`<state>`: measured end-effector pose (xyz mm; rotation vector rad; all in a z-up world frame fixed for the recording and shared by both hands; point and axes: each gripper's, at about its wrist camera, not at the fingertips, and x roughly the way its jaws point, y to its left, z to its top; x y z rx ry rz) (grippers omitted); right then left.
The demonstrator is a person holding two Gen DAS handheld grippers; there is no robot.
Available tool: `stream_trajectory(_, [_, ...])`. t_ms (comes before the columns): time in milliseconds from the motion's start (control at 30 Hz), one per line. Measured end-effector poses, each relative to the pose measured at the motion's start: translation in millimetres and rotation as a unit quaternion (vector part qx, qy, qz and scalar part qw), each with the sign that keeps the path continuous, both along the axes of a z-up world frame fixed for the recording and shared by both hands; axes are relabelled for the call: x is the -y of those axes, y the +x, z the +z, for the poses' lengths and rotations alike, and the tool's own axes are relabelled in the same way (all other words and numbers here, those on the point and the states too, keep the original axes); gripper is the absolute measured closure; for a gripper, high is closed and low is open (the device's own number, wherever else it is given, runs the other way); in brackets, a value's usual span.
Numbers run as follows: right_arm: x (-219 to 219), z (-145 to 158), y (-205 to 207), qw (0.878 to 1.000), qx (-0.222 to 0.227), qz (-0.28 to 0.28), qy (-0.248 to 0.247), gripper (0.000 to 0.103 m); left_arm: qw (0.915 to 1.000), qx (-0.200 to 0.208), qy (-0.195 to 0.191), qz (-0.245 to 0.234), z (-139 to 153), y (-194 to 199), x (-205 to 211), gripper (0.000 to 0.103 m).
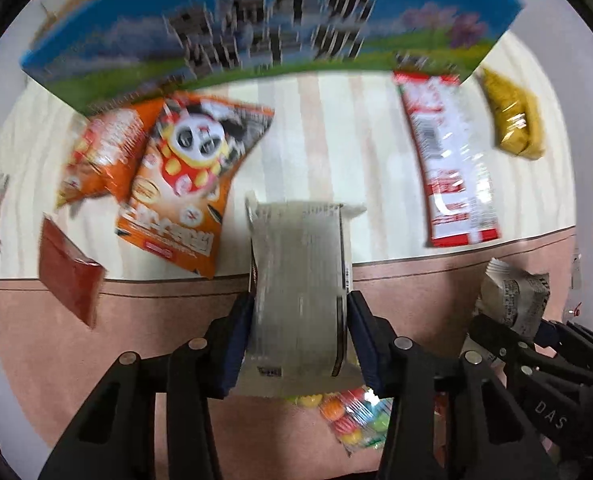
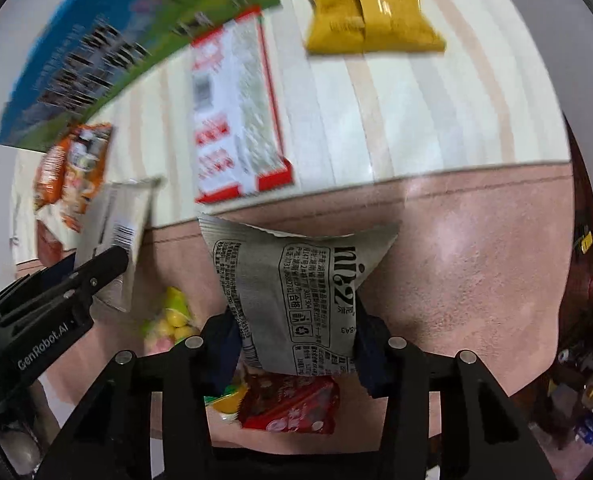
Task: Organize snacks
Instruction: 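Carry both packets over the box and release them inside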
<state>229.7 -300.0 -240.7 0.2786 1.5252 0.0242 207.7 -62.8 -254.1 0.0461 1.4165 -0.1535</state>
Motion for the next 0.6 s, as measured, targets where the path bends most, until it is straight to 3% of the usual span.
stream_trajectory(167, [-15,50,1,0.998,0.056,0.015,0.01,0.053,0.9993,0.033,-0.016,-0.003,31,-13,-4,0.061])
stream_trajectory(267, [-23,69,7,0.997,0.071,0.02,0.016,0.053,0.9993,0.03,-0.02,-0.003,30,-12,-4,0.061])
stream_trajectory(333, [-25,71,12,0.997,0.07,0.024,0.012,0.053,0.9998,0.006,-0.016,-0.009,22,-2,0,0.06])
stream_trajectory(433, [-19,58,19,0.998,0.054,0.017,0.013,0.053,0.9984,-0.053,-0.018,-0.005,-20,10,2,0.06])
stream_trajectory(533, [-13,42,25,0.999,0.038,0.011,0.016,0.053,0.9958,-0.09,-0.017,0.0,-54,18,3,0.048])
stream_trajectory(600, [-15,34,26,0.999,0.032,0.009,0.016,0.053,0.9947,-0.1,-0.026,0.004,-63,24,4,0.045])
